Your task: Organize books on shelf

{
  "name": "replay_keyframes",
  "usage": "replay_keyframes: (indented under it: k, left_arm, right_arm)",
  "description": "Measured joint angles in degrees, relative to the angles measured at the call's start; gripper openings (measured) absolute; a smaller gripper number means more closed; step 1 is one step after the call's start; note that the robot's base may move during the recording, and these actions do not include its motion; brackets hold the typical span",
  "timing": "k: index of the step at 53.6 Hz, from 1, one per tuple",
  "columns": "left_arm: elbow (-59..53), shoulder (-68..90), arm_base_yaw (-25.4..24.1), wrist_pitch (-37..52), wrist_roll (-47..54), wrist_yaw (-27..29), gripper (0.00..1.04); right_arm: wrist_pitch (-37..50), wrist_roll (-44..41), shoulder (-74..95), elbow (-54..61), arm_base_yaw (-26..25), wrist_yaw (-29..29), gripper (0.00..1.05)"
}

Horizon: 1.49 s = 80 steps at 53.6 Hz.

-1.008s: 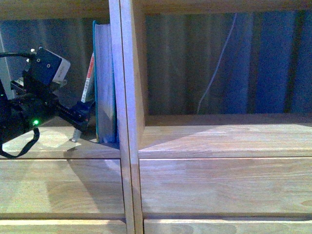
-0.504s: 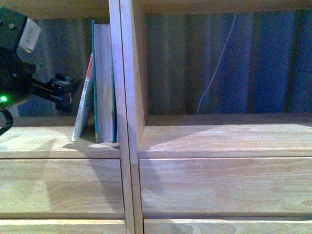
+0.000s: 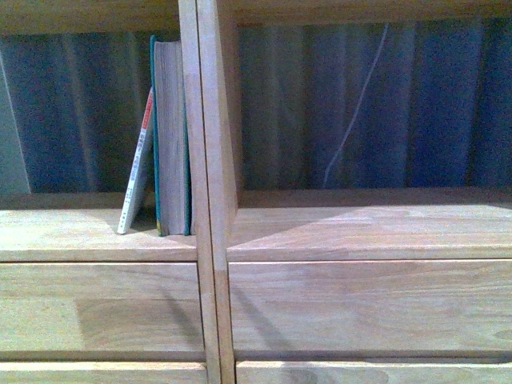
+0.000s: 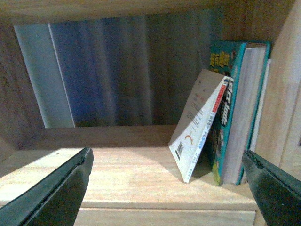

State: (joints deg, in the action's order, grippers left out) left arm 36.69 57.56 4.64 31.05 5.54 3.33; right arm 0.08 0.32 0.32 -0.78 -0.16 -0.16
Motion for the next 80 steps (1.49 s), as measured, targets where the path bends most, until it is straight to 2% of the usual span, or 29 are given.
replay_keyframes:
  k: [11,17,21,27,29,32,35,38,46,48,50,52,54,59,80]
  left_arm:
    - [-6.71,-22.73,4.26,-15.37,0.39,9.46,0.97]
    - [-11.47,-35.12,9.16,-24.55,0.55,17.92,0.97]
    - [-15.50,-40.63,12.35,-26.60,-0.17,22.58,0.97]
    - [-21.81,-44.46,14.23,-25.59,-2.51,26.93,0.97]
    - [-23.26,-45.31,14.27,-26.64,-3.78,25.94,0.97]
    - [-25.22,-46.99,13.03,-29.99,-4.17,19.50,0.90]
    - [-28.92,-49.68,11.19,-30.23,-4.50,13.20,0.79]
    - [-33.29,-53.24,9.62,-29.70,-4.83,10.32,0.69]
    - [-36.00,-56.30,5.29,-30.21,-5.22,6.29,0.41]
    - [-35.98,-56.59,4.04,-30.36,-5.22,4.35,0.35]
    - [-35.98,-56.94,0.81,-30.80,-5.25,-0.24,0.28]
    - [-35.98,-57.05,-1.42,-30.82,-5.27,-1.90,0.23]
    - [-35.98,-57.13,-3.28,-30.86,-5.29,-2.25,0.16]
    - [-36.00,-57.20,-4.15,-30.86,-5.35,-2.82,0.02]
    - [-36.00,-57.20,-4.28,-30.91,-5.40,-2.99,0.03]
  right_arm:
    - [0.00,0.00,0.00,0.00,0.00,0.00,0.03]
    - [0.00,0.00,0.00,0.00,0.00,0.00,0.03]
    - [0.00,0.00,0.00,0.00,0.00,0.02,0.03]
    - [0.00,0.00,0.00,0.00,0.00,0.00,0.03]
    - [0.00,0.00,0.00,0.00,0.00,0.02,0.03]
    - [0.00,0.00,0.00,0.00,0.00,0.00,0.03]
    - [0.00,-0.02,0.00,0.00,0.00,0.02,0.03]
    - [0.00,0.00,0.00,0.00,0.00,0.02,0.03]
    - [0.00,0.00,0.00,0.00,0.00,-0.02,0.03]
    - [0.00,0.00,-0.02,0.00,0.00,-0.02,0.03]
    - [0.00,0.00,0.00,0.00,0.00,-0.02,0.03]
    - [0.00,0.00,0.00,0.00,0.00,-0.02,0.03]
    - [0.00,0.00,-0.02,0.00,0.00,0.00,0.03]
    - [0.00,0.00,-0.02,0.00,0.00,-0.02,0.03]
    - [0.00,0.00,0.00,0.00,0.00,0.00,0.03]
